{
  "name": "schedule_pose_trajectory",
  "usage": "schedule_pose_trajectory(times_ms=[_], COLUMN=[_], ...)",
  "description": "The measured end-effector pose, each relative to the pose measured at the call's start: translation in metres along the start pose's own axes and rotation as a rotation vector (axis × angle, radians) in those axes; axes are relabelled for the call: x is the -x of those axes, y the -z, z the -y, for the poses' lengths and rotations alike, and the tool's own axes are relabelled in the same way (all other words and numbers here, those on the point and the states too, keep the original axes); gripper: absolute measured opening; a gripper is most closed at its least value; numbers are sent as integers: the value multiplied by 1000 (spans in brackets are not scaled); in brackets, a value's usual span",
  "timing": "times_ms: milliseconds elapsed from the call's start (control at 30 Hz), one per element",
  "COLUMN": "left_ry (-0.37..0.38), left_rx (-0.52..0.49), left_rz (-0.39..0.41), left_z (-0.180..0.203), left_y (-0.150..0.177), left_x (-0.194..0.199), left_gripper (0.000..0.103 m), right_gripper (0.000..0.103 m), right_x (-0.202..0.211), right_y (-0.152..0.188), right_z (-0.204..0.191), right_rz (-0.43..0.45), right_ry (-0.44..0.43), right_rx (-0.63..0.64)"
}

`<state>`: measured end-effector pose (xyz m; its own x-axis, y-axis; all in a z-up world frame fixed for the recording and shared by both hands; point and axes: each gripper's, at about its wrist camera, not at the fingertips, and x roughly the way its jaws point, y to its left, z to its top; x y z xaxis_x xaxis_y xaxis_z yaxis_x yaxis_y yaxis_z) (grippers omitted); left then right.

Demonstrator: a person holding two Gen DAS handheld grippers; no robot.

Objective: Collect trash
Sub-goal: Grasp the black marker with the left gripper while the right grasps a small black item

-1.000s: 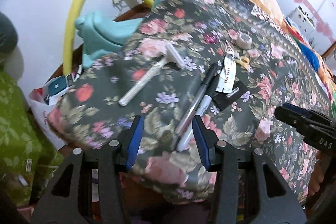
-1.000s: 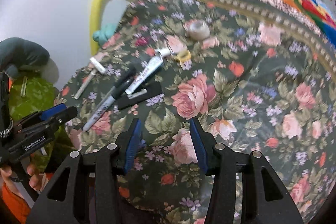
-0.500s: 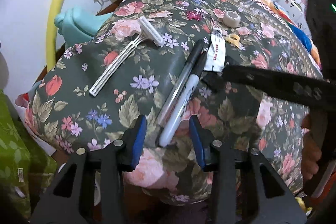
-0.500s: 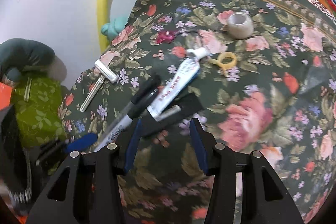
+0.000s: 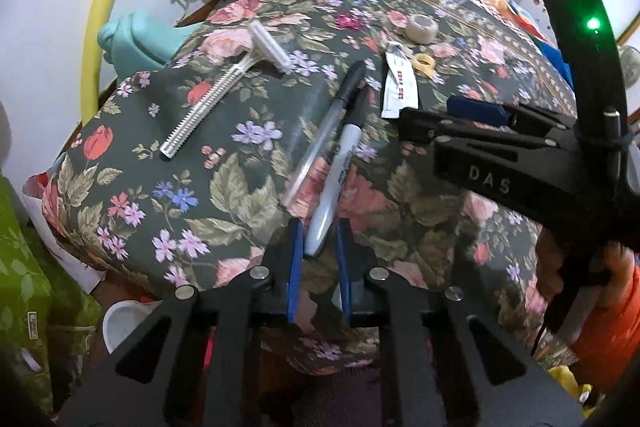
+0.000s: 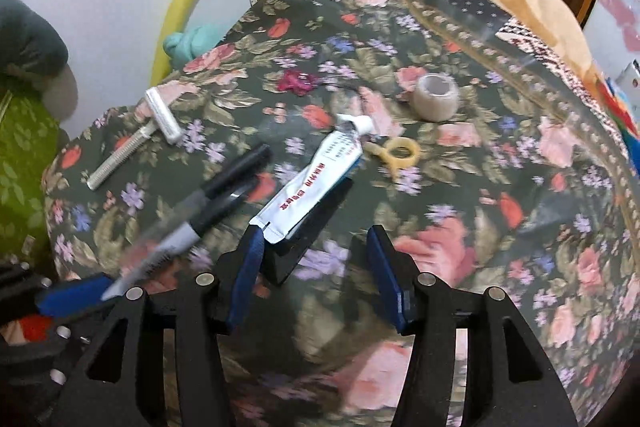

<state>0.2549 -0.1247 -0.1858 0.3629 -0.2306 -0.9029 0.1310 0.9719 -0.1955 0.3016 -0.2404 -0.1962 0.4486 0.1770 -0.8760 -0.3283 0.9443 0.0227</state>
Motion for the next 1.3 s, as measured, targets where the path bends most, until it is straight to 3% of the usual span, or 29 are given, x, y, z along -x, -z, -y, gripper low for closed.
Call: schedule_pose_trajectory(times_ms=[300,533,700,900,1000,1067,1300], left_ry=[71,47,30,44,32,26,36], left_rx=[-18,-44,-28,-3,5,9,14], left_rz=[-21,-23,0,34,32,27,8], left_z=[12,22,19,13,16,17,23], left_y=[-18,-46,-54,-51,-52,-51,-43], left_x=[-11,-33,-41,-42,-42,-41,-33], left_gripper=[15,15,15,14,14,14,10], right_gripper=[47,48,48,47,42,25,23], right_x=[10,8,-5,-11,-10,-7,11], right_y=[4,-5,-9,-3,3,5,12], right_z=[36,38,26,12,4,6,24], right_rz=[-24,-23,-45,-11,11,10,-6], right_ry=[-62,-104,-148,-117,-68,-91,-128], right_rx=[-48,-109,-73,35,137,145,16])
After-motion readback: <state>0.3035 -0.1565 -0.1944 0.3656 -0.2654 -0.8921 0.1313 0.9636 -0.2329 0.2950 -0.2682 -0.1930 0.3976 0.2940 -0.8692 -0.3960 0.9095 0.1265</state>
